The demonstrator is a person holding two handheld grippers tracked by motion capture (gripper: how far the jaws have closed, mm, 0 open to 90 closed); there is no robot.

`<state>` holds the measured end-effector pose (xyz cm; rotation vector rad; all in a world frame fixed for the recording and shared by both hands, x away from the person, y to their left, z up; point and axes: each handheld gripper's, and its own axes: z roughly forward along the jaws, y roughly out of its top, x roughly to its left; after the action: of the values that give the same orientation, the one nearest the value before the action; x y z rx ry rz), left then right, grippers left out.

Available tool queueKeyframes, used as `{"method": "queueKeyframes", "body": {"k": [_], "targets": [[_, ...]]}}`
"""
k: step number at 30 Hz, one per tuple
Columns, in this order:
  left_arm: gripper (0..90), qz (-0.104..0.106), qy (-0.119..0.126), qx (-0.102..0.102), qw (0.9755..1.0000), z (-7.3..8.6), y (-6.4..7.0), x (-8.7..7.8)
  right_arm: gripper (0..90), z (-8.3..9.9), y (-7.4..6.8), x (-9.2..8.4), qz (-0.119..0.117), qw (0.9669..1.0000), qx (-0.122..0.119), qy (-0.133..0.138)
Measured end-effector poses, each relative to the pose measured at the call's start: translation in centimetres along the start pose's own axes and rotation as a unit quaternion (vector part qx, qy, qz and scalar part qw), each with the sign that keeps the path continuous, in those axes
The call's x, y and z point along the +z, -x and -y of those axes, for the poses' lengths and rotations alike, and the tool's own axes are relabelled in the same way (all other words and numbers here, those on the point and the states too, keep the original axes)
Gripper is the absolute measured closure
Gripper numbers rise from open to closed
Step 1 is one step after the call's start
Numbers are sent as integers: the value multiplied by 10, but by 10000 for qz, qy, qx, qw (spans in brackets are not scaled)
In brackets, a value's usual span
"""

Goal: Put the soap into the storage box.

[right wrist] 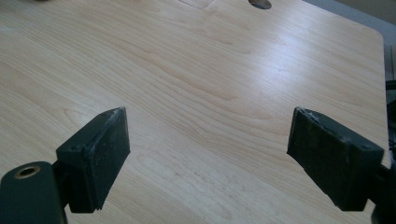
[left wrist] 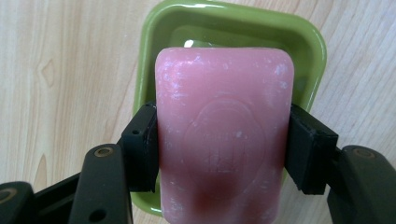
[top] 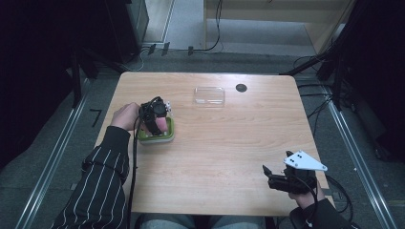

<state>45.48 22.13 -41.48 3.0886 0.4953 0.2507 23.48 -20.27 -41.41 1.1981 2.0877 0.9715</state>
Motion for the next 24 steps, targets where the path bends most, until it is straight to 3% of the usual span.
{"method": "queueKeyframes", "body": {"k": [11, 14, 24], "targets": [[388, -14, 45, 72, 10000, 0, -3, 6, 138, 0, 0, 0, 15, 10000, -10, -12], [387, 32, 119, 176, 9998, 0, -2, 8, 138, 0, 0, 0, 16, 10000, 0, -13], [386, 21, -36, 181, 9998, 1, -5, 16, 138, 1, 0, 0, 19, 10000, -4, -20]]}}
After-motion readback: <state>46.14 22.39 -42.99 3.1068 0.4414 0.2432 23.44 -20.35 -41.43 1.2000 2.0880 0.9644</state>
